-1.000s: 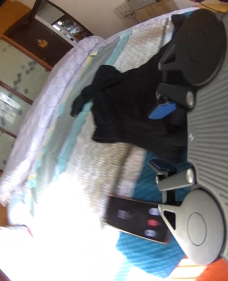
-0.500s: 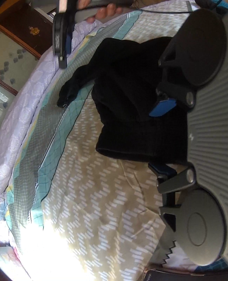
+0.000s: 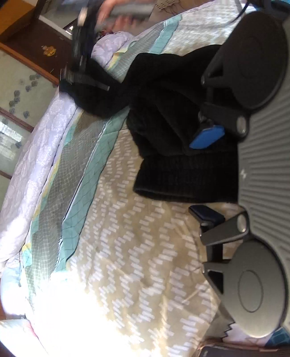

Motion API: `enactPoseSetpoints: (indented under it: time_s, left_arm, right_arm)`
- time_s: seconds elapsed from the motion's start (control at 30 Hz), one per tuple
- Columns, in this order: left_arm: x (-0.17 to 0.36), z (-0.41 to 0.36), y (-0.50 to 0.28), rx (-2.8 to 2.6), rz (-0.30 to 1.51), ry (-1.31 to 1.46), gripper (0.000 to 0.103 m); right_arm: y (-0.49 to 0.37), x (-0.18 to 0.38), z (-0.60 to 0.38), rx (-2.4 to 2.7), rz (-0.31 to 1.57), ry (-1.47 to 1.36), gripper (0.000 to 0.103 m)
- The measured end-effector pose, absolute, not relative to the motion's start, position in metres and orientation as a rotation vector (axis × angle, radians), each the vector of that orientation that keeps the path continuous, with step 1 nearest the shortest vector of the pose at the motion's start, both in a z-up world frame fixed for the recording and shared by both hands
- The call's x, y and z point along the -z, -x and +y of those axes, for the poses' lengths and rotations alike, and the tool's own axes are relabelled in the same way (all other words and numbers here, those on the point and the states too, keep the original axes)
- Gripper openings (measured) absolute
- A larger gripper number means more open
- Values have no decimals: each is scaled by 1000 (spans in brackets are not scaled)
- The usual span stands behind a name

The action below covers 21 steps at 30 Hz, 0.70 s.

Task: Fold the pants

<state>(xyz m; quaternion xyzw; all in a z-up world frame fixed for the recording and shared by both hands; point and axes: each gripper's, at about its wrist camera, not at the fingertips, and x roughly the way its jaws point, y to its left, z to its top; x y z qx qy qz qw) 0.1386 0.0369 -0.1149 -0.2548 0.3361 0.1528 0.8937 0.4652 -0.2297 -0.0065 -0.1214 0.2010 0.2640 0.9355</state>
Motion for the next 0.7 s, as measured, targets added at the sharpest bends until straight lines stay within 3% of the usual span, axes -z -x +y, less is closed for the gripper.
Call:
enactPoseSetpoints:
  time_s: [0.1, 0.27, 0.33, 0.37, 0.43, 0.5, 0.7]
  left_arm:
    - [105, 41, -142, -354, 684, 502, 74]
    - [97, 41, -160, -357, 711, 497, 77]
    - [95, 35, -169, -353, 726, 478, 78]
    - [94, 32, -173, -357, 737, 461, 78]
    - [93, 19, -185, -361, 760, 410, 79]
    - [92, 16, -192, -377, 770, 366, 88]
    - [87, 26, -216, -411, 765, 275, 98]
  right_arm:
    - [-440, -44, -338, -500, 351, 70, 28]
    - [-386, -70, -520, -191, 311, -16, 30]
    - [-369, -61, -576, 21, 351, -16, 63]
    - [-364, -53, -597, 149, 372, 3, 89]
    - [-352, -29, -641, 364, 460, 3, 83]
    - [-336, -9, -672, 397, 524, -142, 75]
    - [-327, 40, -687, 233, 580, -364, 75]
